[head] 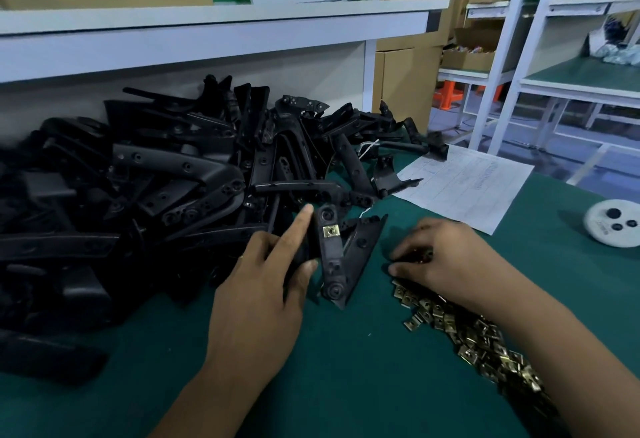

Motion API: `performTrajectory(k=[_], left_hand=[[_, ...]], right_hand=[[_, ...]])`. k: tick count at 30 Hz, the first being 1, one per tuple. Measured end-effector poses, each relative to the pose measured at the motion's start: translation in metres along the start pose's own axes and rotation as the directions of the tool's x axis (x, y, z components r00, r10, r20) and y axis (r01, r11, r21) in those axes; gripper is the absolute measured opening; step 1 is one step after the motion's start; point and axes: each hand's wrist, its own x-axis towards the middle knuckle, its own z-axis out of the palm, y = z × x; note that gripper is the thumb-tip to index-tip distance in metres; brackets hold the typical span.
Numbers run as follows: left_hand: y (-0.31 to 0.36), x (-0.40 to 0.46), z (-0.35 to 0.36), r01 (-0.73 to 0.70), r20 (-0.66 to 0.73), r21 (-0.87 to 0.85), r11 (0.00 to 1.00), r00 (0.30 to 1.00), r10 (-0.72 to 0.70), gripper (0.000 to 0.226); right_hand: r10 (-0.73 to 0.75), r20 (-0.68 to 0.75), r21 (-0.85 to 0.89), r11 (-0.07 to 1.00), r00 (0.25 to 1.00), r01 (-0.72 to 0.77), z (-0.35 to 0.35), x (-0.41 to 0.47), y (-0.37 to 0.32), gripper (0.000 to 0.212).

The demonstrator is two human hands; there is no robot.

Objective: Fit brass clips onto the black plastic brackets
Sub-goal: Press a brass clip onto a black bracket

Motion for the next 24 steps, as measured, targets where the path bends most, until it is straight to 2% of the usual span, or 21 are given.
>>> performTrajectory(k=[3, 8, 9, 11, 13, 15, 17, 20, 22, 24], left_hand=[[0.000, 0.000, 0.000, 0.011, 0.015, 0.007, 1.000, 1.000, -0.011, 0.068], [-0.001, 0.000, 0.001, 0.017, 0.024, 0.027, 0.999, 1.000, -0.017, 0.067], [-0.001, 0.000, 0.001, 0.017, 0.023, 0.024, 1.000, 1.000, -0.018, 0.066], [-0.002, 0.000, 0.001, 0.015, 0.024, 0.009, 1.000, 1.000, -0.015, 0.065], [-0.002, -0.001, 0.001, 0.013, 0.027, -0.002, 1.000, 1.000, -0.013, 0.065], [-0.002, -0.001, 0.002, 0.013, 0.028, -0.009, 1.000, 1.000, -0.013, 0.065], [-0.002, 0.000, 0.002, 0.014, 0.027, -0.018, 1.000, 1.000, -0.014, 0.064], [-0.003, 0.000, 0.003, 0.029, 0.024, -0.021, 0.999, 0.999, -0.029, 0.066], [-0.005, 0.001, 0.004, 0.038, 0.014, -0.008, 0.999, 0.999, -0.038, 0.068], [-0.006, 0.001, 0.005, 0.041, 0.011, 0.003, 0.999, 0.999, -0.042, 0.068]], right_hand=[[-0.007, -0.024, -0.079, 0.997, 1.000, 0.005, 0.001, 0.002, -0.004, 0.014], [-0.072, -0.014, -0.067, 0.995, 0.997, 0.071, 0.005, 0.001, -0.006, 0.016], [-0.078, -0.065, -0.001, 0.997, 0.995, 0.078, 0.005, 0.001, -0.005, 0.017], [-0.058, -0.221, 0.256, 0.960, 0.974, 0.115, 0.005, 0.002, -0.007, 0.014], [-0.020, -0.302, 0.541, 0.819, 0.953, 0.189, 0.006, 0.000, -0.015, 0.016], [-0.005, -0.303, 0.721, 0.652, 0.953, 0.233, 0.010, -0.002, -0.024, 0.021], [0.012, -0.247, 0.843, 0.495, 0.969, 0.209, 0.015, -0.006, -0.032, 0.018], [0.009, -0.095, 0.968, 0.235, 0.995, 0.090, 0.020, -0.010, -0.043, 0.017], [-0.023, -0.016, 0.982, 0.187, 1.000, 0.020, 0.025, -0.012, -0.050, 0.016], [-0.051, 0.031, 0.978, 0.208, 0.998, -0.020, 0.030, -0.014, -0.056, 0.015]])
